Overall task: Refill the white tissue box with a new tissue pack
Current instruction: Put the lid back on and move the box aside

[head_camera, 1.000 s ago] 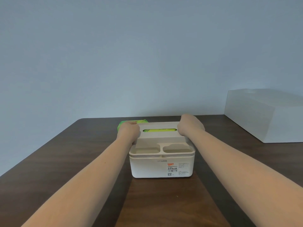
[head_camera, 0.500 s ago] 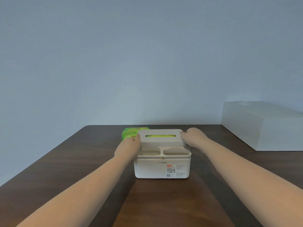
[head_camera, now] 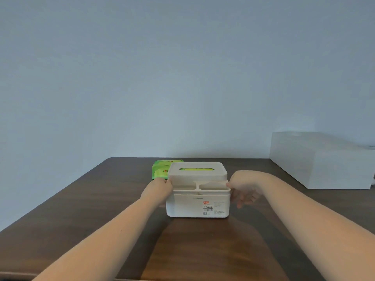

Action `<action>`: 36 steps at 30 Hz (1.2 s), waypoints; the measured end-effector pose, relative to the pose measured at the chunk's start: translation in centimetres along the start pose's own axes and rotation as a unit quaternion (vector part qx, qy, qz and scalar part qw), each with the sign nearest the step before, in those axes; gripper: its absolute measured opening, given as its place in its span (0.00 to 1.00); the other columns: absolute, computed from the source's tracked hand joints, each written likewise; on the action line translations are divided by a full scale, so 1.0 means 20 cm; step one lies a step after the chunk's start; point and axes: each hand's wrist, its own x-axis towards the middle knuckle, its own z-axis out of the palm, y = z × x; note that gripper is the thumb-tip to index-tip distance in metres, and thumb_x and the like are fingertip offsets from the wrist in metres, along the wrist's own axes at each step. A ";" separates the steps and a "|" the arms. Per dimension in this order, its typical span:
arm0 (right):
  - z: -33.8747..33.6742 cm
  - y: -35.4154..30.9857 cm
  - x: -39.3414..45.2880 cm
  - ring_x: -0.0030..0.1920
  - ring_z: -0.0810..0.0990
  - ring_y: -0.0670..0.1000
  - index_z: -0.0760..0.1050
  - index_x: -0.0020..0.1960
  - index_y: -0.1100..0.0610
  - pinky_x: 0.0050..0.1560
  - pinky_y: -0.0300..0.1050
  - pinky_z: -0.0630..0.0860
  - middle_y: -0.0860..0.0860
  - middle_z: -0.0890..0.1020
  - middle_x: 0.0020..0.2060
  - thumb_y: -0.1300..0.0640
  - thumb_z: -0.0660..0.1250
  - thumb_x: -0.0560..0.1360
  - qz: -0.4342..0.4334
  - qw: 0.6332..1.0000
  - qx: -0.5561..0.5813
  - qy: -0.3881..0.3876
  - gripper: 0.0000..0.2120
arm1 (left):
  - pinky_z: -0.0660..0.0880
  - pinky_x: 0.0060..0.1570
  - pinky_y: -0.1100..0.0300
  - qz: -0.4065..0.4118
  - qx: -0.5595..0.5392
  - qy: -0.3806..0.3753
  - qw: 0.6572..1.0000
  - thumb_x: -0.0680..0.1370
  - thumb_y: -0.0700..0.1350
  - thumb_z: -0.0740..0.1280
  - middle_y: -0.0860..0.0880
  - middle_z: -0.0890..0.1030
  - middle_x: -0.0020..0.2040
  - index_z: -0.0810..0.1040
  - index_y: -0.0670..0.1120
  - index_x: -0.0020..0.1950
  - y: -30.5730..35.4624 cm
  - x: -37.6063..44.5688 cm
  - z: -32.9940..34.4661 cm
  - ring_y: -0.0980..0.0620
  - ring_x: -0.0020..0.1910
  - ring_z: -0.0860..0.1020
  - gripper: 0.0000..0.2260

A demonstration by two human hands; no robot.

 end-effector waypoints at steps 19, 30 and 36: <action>0.17 0.04 -0.03 0.22 0.74 0.54 0.70 0.41 0.62 0.22 0.35 0.66 0.63 0.82 0.36 0.62 0.51 0.75 -0.068 0.990 0.027 0.124 0.11 | 0.82 0.49 0.45 -0.041 -0.087 0.040 0.995 0.78 0.51 0.57 0.41 0.80 0.40 0.75 0.43 0.35 -0.03 -0.04 0.06 0.37 0.46 0.83 0.18; 0.20 0.06 0.05 0.27 0.76 0.59 0.71 0.31 0.63 0.33 0.43 0.72 0.63 0.79 0.29 0.72 0.59 0.66 -0.050 0.978 0.118 0.167 0.08 | 0.70 0.37 0.57 0.037 0.000 0.098 0.994 0.73 0.42 0.58 0.44 0.72 0.30 0.64 0.46 0.24 -0.07 0.00 0.07 0.45 0.34 0.75 0.16; 0.12 0.12 0.09 0.31 0.80 0.58 0.70 0.30 0.62 0.36 0.44 0.75 0.57 0.79 0.26 0.73 0.68 0.65 -0.020 0.975 0.093 0.203 0.11 | 0.62 0.29 0.59 0.074 0.078 0.125 0.986 0.74 0.41 0.58 0.43 0.76 0.32 0.64 0.44 0.25 0.04 0.02 0.15 0.44 0.33 0.71 0.16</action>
